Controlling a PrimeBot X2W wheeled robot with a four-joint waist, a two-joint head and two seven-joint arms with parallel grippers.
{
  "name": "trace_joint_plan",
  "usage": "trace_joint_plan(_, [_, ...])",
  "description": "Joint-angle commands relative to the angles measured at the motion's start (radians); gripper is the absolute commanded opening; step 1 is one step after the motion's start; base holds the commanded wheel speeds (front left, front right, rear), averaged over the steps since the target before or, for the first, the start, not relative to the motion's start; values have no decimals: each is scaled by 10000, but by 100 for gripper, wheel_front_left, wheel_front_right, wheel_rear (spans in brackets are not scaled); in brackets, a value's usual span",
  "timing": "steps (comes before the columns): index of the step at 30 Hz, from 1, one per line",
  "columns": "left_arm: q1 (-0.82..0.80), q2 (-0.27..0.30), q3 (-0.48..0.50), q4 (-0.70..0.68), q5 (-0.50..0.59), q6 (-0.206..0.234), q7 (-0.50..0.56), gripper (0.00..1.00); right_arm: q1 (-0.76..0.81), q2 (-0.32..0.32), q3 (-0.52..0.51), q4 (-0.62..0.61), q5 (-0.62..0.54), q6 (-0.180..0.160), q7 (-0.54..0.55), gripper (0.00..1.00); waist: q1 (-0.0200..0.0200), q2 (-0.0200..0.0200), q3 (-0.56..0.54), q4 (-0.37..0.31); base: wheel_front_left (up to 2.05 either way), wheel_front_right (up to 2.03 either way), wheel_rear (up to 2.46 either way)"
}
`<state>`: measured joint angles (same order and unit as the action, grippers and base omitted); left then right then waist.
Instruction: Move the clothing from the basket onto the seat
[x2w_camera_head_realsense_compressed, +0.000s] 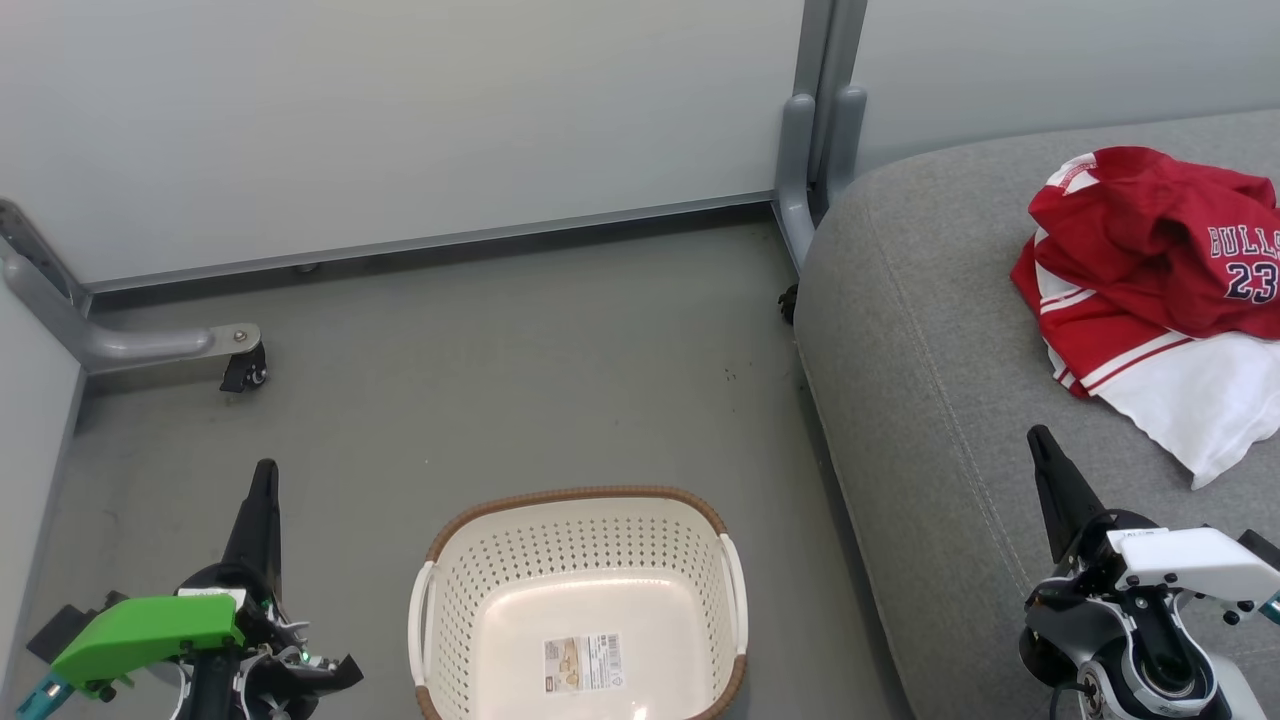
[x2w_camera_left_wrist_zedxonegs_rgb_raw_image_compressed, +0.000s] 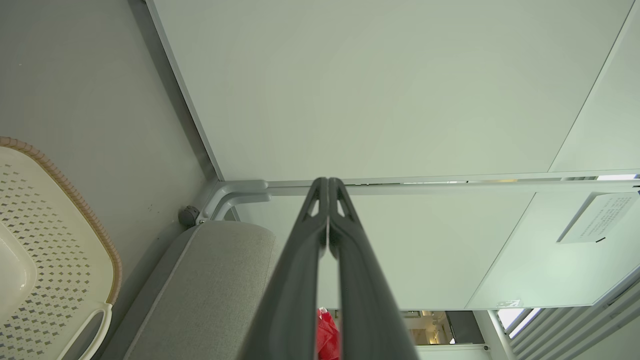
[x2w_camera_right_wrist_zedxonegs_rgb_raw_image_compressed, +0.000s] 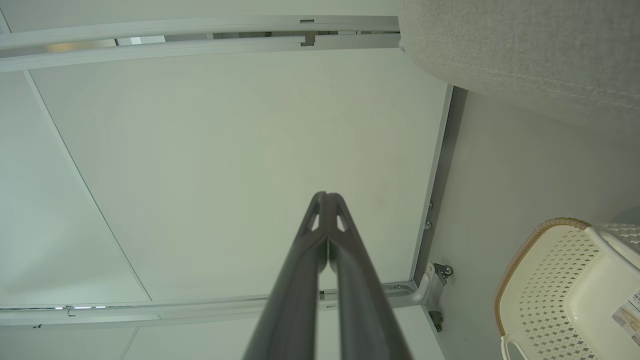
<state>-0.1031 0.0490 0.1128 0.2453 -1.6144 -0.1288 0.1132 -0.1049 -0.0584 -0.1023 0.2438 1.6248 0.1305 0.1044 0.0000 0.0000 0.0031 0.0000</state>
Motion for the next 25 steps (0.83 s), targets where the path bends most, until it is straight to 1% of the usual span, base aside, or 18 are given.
trace_joint_plan(1, [-126,47,29,12,18,-46,39,0,-62,-13,-18,18,-43,4,36,0,0,0,0,0,0,0,0])
trace_joint_plan(25, [-127,40,34,12,27,-46,47,0,-67,14,-55,20,-82,4,62,0,0,0,0,0,0,0,0])
